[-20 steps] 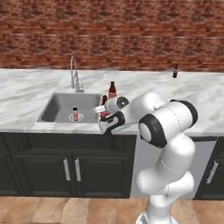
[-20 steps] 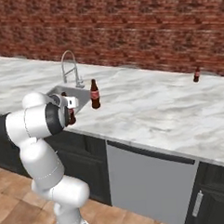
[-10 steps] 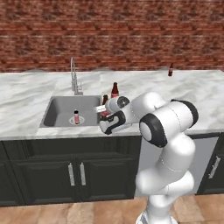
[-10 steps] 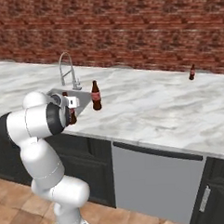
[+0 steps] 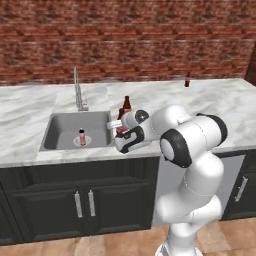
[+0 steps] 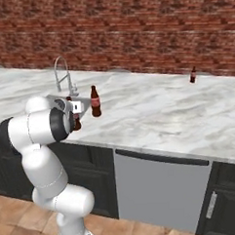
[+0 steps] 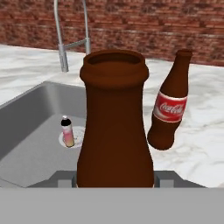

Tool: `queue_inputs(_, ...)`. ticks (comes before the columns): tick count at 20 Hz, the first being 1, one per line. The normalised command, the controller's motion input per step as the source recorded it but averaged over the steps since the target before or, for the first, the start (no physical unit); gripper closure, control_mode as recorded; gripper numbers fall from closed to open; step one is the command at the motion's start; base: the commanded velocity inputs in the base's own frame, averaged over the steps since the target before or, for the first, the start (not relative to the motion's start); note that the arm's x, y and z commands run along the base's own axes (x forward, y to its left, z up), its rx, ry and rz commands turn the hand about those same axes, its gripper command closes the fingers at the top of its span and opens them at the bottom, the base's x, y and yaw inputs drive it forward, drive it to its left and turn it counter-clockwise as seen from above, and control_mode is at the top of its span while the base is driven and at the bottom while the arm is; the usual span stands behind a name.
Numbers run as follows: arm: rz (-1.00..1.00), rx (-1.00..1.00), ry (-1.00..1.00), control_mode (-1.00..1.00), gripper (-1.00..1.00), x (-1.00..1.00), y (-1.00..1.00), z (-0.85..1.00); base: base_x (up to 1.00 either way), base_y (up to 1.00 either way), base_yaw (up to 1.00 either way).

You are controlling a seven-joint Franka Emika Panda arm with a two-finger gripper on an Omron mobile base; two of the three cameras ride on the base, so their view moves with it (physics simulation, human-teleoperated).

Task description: Place the large bottle from the dining counter next to the other large bottle outside the sink, and place the small bottle from the dining counter next to the other small bottle inside the sink.

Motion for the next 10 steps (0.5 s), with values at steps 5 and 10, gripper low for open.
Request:
queue_inputs(5, 0.00, 0.00, 0.00, 1.00, 1.00, 0.00, 0.00, 0.00, 0.39, 0.37, -0.14)
queue_inputs(10, 0.00, 0.00, 0.00, 1.00, 1.00, 0.00, 0.00, 0.00, 0.33, 0.34, -0.14)
